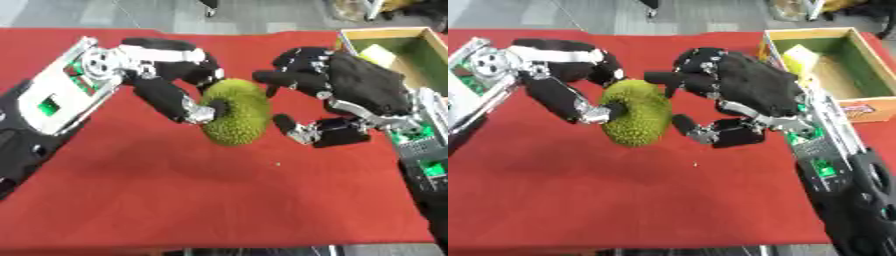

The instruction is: Pick up the objects with one hand, pass them to the other hand, and then place them into the box on the other side of the table.

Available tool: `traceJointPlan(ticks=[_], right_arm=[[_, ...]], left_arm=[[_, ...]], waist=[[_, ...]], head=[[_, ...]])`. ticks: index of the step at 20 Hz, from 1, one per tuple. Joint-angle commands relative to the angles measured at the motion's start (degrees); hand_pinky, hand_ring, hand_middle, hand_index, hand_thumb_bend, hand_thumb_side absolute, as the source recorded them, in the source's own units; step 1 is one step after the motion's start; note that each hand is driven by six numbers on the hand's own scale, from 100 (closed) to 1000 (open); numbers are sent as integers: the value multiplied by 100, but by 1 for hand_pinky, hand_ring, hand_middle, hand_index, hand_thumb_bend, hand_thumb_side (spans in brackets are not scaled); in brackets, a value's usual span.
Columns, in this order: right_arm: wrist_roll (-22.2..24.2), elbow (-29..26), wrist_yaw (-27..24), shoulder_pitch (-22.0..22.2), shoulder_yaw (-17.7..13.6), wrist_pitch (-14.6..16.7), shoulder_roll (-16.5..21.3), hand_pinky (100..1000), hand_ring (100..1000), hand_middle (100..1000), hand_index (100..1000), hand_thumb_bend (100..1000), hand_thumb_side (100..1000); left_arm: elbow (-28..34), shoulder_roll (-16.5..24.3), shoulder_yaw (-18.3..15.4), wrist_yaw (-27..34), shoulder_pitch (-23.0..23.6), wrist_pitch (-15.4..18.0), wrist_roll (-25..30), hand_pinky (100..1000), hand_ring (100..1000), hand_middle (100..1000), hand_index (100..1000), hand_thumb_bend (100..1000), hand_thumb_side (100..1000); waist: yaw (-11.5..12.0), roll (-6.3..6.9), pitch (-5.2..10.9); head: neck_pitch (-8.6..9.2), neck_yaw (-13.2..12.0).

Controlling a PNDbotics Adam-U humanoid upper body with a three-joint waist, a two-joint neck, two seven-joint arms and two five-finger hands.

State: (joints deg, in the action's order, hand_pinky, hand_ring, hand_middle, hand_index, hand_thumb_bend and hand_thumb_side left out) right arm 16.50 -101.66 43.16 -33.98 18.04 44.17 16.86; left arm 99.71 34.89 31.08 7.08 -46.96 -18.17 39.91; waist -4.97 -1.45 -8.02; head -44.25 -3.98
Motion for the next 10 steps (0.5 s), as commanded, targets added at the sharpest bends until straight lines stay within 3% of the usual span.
traceJointPlan(ticks=[1,10], right_arm=[[57,-32,31,-107,6,28,5,769,660,588,991,100,173],[119,24,136,-94,71,122,-17,769,663,590,991,100,187]], left_arm=[[182,-42,-11,117,-167,-131,50,710,541,452,530,100,246],[333,-187,-34,318,-293,-309,116,713,541,449,527,100,254]], waist=[[3,61,210],[3,58,212]], head=[[13,11],[13,8]])
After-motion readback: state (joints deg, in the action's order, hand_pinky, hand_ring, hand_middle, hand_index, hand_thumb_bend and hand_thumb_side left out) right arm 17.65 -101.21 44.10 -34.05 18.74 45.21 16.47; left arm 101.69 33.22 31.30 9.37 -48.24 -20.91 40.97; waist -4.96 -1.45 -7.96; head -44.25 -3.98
